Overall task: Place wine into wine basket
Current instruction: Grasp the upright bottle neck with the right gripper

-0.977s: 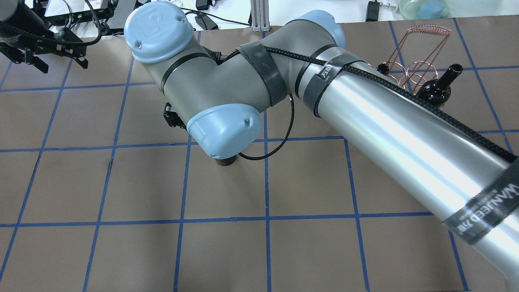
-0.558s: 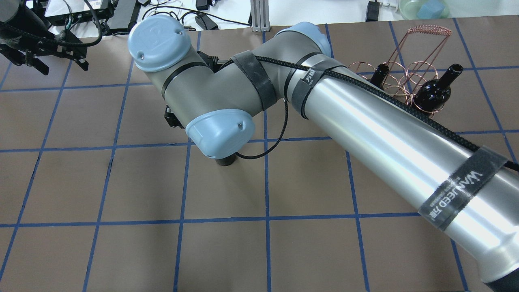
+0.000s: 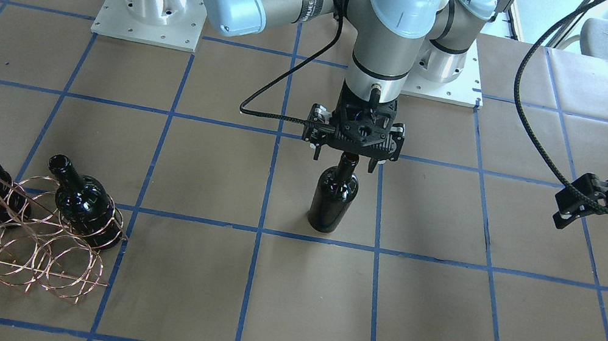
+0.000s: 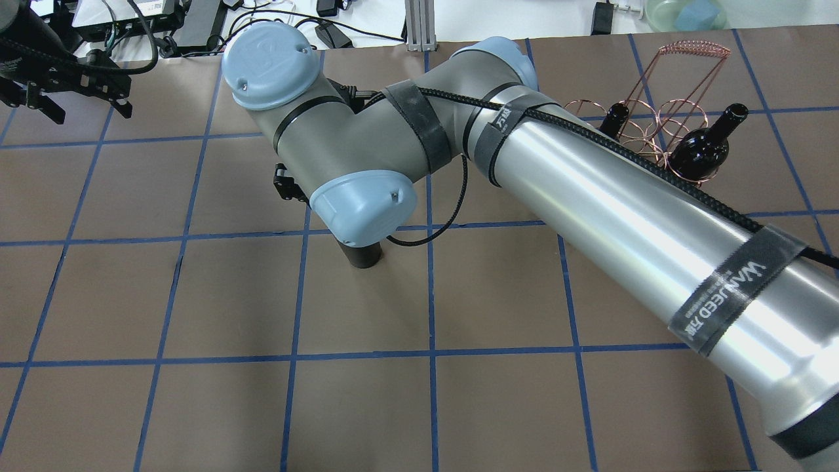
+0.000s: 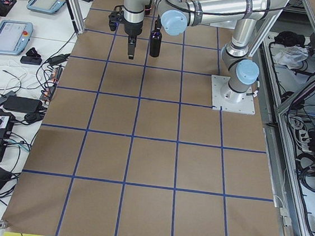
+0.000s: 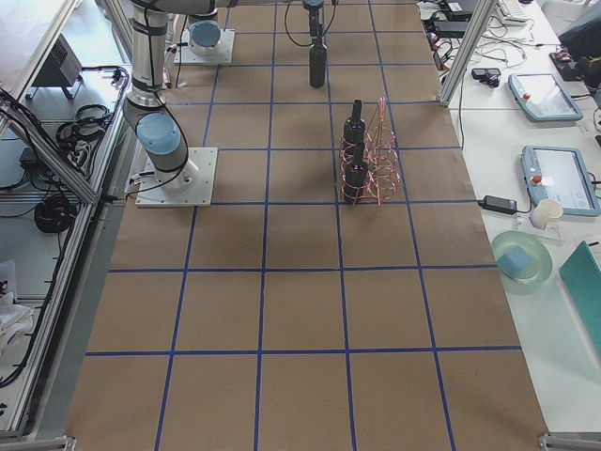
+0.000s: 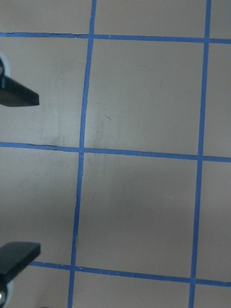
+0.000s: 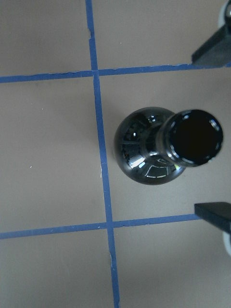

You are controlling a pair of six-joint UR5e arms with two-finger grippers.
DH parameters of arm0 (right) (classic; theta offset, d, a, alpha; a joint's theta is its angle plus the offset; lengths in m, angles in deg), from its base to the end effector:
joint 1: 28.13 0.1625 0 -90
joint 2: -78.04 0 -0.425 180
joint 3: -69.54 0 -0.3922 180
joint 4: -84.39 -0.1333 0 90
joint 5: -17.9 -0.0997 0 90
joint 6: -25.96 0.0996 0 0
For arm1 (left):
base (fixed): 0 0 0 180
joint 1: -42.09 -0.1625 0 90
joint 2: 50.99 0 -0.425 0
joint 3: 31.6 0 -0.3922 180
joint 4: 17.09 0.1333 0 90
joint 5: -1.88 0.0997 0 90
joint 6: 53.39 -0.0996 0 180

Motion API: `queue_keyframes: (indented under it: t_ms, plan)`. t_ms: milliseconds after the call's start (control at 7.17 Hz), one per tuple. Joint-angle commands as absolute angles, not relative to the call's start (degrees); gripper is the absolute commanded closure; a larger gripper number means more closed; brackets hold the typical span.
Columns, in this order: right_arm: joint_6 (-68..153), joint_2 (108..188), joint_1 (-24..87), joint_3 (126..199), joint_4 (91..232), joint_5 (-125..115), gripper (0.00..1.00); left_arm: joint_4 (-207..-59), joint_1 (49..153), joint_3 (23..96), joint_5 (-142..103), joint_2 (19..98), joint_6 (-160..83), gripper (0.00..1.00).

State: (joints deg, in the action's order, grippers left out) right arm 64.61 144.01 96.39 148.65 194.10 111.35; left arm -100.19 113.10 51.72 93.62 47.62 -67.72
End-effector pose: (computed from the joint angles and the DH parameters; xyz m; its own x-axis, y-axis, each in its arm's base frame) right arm 0.4820 -0.4761 0.3741 -0.9970 0.0739 -0.0248 0.0764 0.9890 -0.1267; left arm 0.0602 -0.5753 0.4790 -0.9951 -0.0844 -0.0508 -0.0804 0.9938 -0.0765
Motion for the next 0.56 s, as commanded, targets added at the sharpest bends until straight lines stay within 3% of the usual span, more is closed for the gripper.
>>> queue_keyframes:
  t_ms: [0, 419]
  plan:
    - [64.01, 143.95, 95.53, 148.73, 194.96, 111.24, 0.01, -100.15, 113.37, 51.98, 93.9, 47.63, -67.72, 0.0]
    - [64.19, 143.34, 95.53, 148.73, 194.96, 110.89, 0.14, -99.97, 113.63, 51.99, 93.82, 47.19, -67.11, 0.0]
